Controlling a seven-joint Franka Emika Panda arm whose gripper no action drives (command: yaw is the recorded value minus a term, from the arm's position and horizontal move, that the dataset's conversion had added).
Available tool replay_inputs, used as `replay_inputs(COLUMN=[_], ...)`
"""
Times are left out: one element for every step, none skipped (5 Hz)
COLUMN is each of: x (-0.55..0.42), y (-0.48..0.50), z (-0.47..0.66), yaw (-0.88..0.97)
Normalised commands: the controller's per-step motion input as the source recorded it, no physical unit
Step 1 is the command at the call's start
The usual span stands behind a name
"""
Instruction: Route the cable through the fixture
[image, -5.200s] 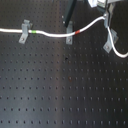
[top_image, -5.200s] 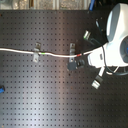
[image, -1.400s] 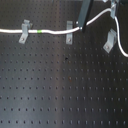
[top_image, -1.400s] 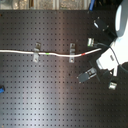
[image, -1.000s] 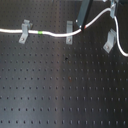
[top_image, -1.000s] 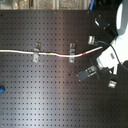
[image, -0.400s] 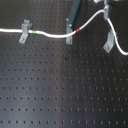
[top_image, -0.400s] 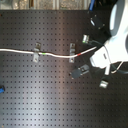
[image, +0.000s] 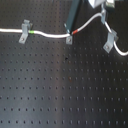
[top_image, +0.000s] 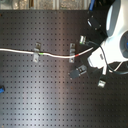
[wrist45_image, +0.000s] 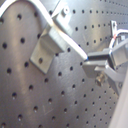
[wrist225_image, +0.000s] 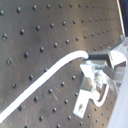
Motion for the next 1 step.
replay_inputs(x=[-0.121], y=[-0.074], z=[0.28], yaw=[-0.30])
